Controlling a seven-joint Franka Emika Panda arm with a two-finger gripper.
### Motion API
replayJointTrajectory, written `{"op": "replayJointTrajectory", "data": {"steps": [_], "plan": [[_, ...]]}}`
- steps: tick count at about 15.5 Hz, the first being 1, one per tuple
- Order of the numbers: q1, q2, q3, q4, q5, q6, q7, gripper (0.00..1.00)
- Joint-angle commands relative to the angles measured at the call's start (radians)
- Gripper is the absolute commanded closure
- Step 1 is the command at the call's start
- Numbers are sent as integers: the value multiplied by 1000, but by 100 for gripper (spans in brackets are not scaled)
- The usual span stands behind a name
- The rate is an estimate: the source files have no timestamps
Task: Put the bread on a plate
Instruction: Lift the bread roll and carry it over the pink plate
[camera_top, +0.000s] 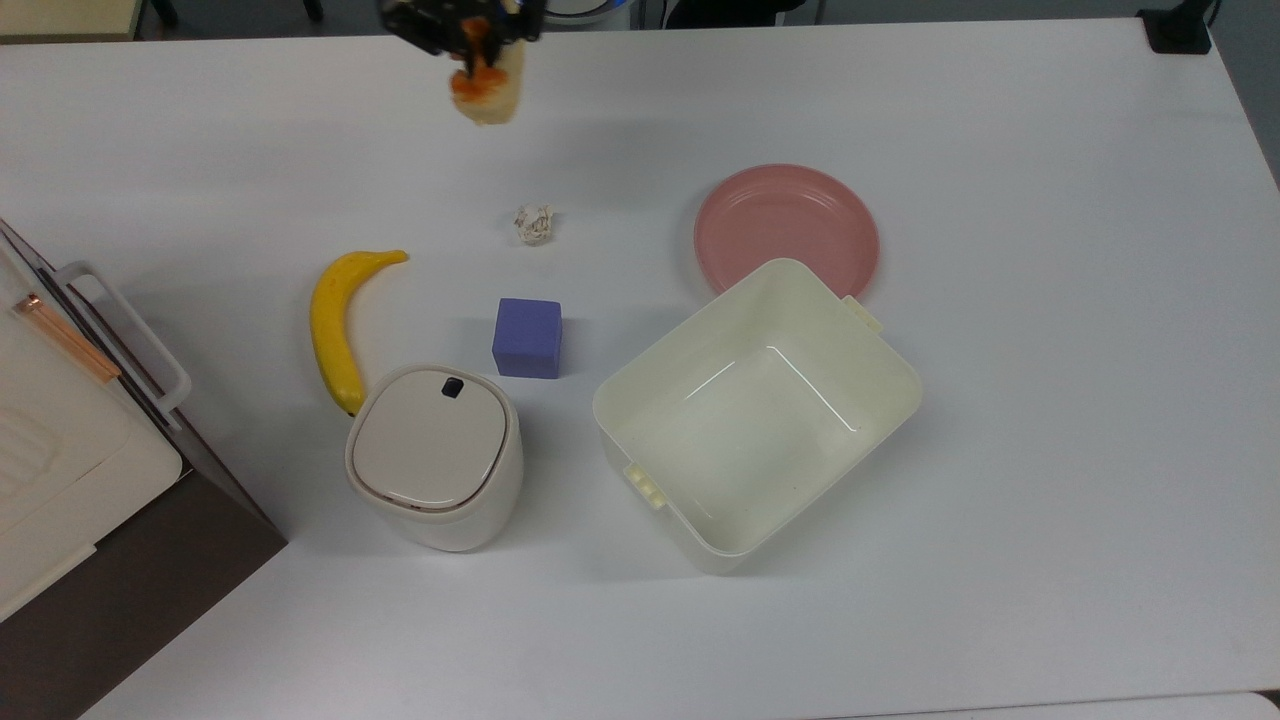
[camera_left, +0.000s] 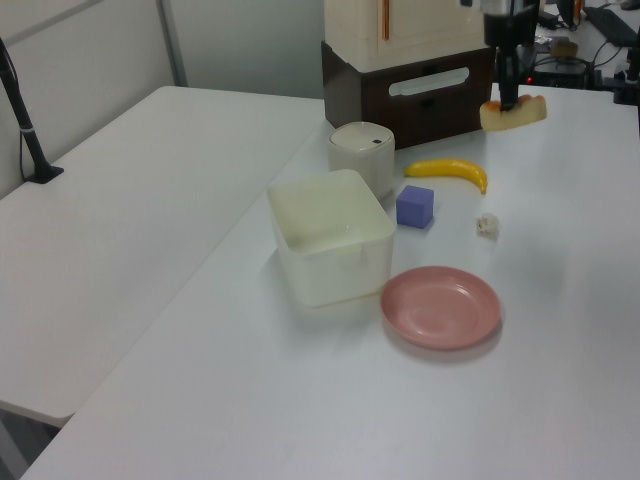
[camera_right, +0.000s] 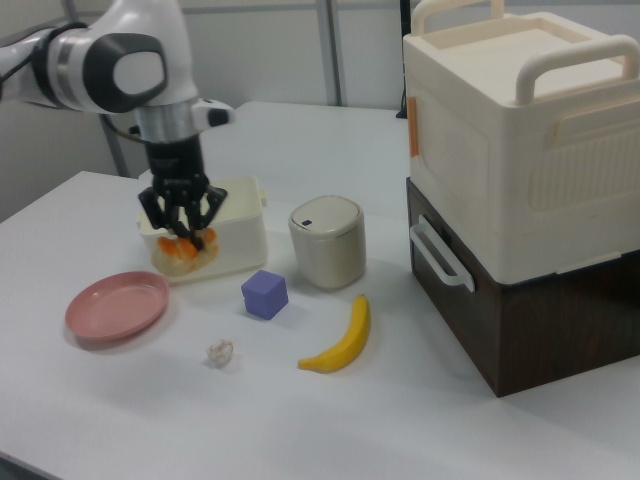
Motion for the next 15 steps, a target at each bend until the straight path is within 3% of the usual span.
{"op": "replayJointTrajectory", "data": {"steps": [1, 5, 6, 11, 15], "plan": [[128, 30, -4, 28, -62, -30, 127, 100], [256, 35, -1, -18, -71, 29, 379, 100], [285, 45, 22, -32, -79, 67, 454, 100], [389, 183, 96, -23, -215, 92, 722, 100], [406, 269, 128, 19, -278, 167, 928, 100]]}}
